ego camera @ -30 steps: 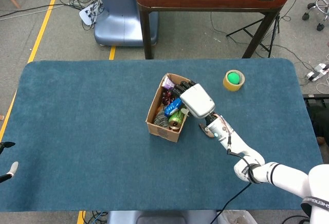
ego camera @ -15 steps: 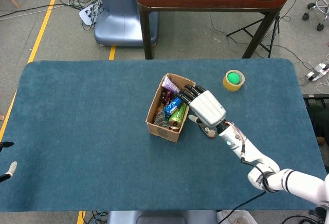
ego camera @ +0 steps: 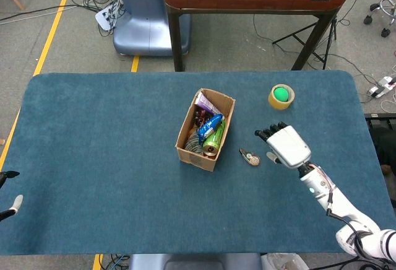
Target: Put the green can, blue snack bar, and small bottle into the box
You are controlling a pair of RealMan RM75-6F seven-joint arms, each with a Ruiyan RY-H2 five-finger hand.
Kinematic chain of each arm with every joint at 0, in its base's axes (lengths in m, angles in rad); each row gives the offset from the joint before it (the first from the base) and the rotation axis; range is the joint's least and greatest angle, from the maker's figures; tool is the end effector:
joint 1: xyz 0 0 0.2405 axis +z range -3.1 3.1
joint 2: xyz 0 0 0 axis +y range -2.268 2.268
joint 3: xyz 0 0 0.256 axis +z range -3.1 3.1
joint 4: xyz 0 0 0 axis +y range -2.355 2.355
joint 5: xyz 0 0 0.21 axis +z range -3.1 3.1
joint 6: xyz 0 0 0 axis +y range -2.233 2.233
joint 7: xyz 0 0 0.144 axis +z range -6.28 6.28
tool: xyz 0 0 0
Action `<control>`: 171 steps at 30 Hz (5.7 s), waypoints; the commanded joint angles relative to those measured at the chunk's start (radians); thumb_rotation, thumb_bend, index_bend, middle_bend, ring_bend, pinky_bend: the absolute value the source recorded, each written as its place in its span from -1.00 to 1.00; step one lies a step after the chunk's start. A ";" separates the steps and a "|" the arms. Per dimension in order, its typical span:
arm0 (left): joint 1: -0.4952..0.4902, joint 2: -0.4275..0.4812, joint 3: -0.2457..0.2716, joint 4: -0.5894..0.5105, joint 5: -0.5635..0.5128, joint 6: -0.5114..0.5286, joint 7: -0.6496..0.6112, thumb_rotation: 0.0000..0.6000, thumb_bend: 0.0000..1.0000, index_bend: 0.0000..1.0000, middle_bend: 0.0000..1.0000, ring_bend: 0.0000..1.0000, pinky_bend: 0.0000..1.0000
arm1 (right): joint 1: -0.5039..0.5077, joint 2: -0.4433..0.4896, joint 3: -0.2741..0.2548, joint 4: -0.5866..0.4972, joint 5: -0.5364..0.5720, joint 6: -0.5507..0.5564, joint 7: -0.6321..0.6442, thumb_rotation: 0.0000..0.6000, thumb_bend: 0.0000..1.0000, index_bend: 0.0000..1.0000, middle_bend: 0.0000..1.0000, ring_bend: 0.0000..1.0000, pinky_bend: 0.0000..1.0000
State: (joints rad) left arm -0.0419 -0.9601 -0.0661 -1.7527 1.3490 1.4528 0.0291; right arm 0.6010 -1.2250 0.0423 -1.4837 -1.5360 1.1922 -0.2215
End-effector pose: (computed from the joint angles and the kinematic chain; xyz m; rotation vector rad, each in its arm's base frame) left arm -0.3204 0.1679 0.2019 -1.2582 -0.9635 -0.7632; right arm -0.2097 -0.3192 0.0958 1.9065 -0.4632 0.8976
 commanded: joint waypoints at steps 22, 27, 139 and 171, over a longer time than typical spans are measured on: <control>-0.005 -0.002 0.004 -0.003 -0.004 -0.011 0.012 1.00 -0.38 -0.41 -0.37 -0.45 -0.10 | -0.025 -0.101 -0.006 0.118 0.268 -0.263 -0.046 1.00 1.00 -0.03 1.00 1.00 1.00; -0.004 0.000 0.003 -0.004 -0.005 -0.010 0.007 1.00 -0.38 -0.41 -0.37 -0.45 -0.10 | -0.015 -0.143 0.006 0.164 0.300 -0.292 -0.057 1.00 1.00 -0.10 1.00 1.00 1.00; 0.008 0.022 -0.008 -0.014 -0.022 0.005 -0.018 1.00 -0.38 -0.41 -0.37 -0.45 -0.10 | 0.082 -0.109 -0.058 0.104 -0.057 -0.302 0.108 1.00 -0.55 -0.08 -0.21 -0.35 -0.23; 0.021 0.046 -0.017 -0.031 -0.053 0.013 -0.027 1.00 -0.38 -0.41 -0.37 -0.45 -0.10 | 0.204 -0.245 -0.080 0.260 -0.132 -0.375 -0.005 1.00 -0.65 -0.19 -0.44 -0.58 -0.26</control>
State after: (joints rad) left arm -0.0210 -0.9146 -0.0829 -1.7837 1.2960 1.4657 0.0018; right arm 0.8025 -1.4694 -0.0383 -1.2206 -1.6715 0.8218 -0.2219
